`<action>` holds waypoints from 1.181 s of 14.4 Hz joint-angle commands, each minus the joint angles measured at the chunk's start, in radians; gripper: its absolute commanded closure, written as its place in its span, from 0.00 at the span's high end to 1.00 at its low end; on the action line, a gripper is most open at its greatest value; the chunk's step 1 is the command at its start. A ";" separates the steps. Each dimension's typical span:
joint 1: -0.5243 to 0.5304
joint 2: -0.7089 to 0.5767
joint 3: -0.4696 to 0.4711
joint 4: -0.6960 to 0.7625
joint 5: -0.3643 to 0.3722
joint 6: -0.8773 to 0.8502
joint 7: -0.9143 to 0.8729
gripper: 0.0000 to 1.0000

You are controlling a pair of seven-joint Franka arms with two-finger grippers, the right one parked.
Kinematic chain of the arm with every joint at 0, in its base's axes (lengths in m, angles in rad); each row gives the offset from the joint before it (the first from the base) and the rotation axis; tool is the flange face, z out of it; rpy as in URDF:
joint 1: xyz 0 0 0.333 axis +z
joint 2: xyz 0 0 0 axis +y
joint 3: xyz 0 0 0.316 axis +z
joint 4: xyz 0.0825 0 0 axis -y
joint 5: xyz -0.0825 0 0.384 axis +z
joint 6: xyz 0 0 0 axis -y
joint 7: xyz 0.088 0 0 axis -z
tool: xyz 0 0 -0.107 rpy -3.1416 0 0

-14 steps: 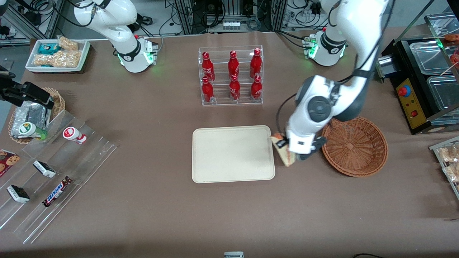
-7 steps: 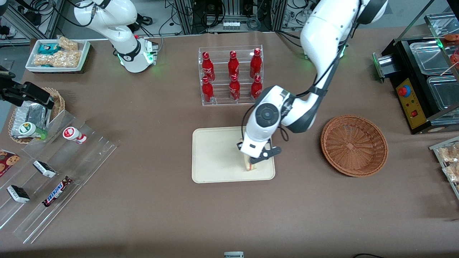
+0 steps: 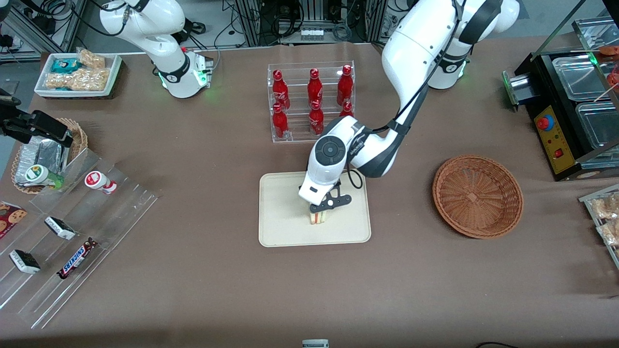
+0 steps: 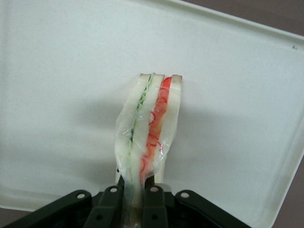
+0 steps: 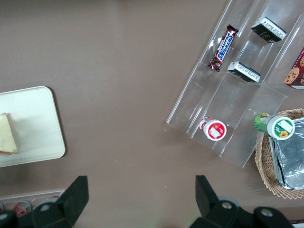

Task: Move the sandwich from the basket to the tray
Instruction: 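Lower the sandwich onto the tray and open the left gripper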

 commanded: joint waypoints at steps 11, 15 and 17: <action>0.075 -0.255 0.027 0.002 0.044 -0.200 0.014 1.00; 0.138 -0.348 0.033 -0.001 0.046 -0.330 0.015 1.00; 0.206 -0.369 0.031 -0.012 0.044 -0.380 0.027 1.00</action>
